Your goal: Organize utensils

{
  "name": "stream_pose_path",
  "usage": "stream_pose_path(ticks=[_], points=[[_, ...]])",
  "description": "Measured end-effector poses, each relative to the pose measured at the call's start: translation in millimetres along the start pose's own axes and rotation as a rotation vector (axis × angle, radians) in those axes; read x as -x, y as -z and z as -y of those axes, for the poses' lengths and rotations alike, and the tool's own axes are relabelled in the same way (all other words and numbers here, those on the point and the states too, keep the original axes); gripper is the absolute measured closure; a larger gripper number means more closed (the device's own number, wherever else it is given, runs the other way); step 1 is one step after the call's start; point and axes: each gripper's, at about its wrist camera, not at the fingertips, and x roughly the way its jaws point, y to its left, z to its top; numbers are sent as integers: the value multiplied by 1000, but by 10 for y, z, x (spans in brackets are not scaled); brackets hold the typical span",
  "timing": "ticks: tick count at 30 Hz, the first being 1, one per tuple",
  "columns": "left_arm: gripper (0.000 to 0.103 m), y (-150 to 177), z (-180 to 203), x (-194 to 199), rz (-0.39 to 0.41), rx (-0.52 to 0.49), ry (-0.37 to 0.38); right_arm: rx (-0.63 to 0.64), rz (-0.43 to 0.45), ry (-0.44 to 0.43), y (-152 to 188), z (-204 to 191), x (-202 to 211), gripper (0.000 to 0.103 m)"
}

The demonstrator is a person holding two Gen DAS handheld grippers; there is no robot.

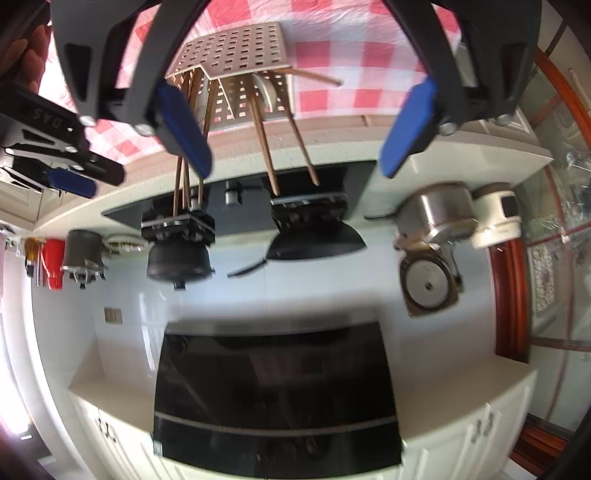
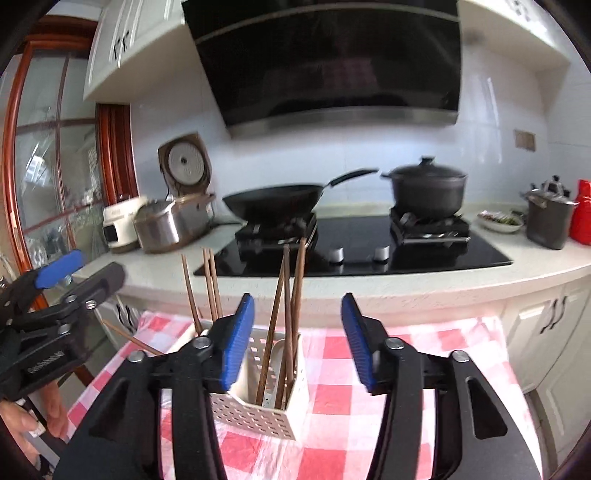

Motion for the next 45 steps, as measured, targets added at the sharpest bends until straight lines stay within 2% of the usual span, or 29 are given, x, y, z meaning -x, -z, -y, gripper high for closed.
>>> stream_pose_path(ticks=[1,4,10,14,18,22,25,37,45], points=[[5,-8,-30,133,20,11,-13,-2,15,5,5,-5,104,42],[5,0,-88,485,59,36,-26,-10,60,18,61,-29,420,31],[5,164,-80,1048,87,54,-8,-45,82,-6,314,-112,883,20],[5,367,-71,1333,83,53,-9,-52,58,-12,520,-133,1056,18],[5,580,-96,1494,39,73,67,-7,13,3,649,-151,1129,18],[5,746,-43,1554,9,27,69,8,-7,-1,720,-132,1179,18],[5,818,-54,1567,-10,38,87,32,-15,-4,771,-159,1192,18],[5,853,-132,1488,-57,76,132,120,0,-42,851,-292,1247,18],[5,882,-85,1429,-81,68,127,105,-5,-39,861,-258,1237,18]])
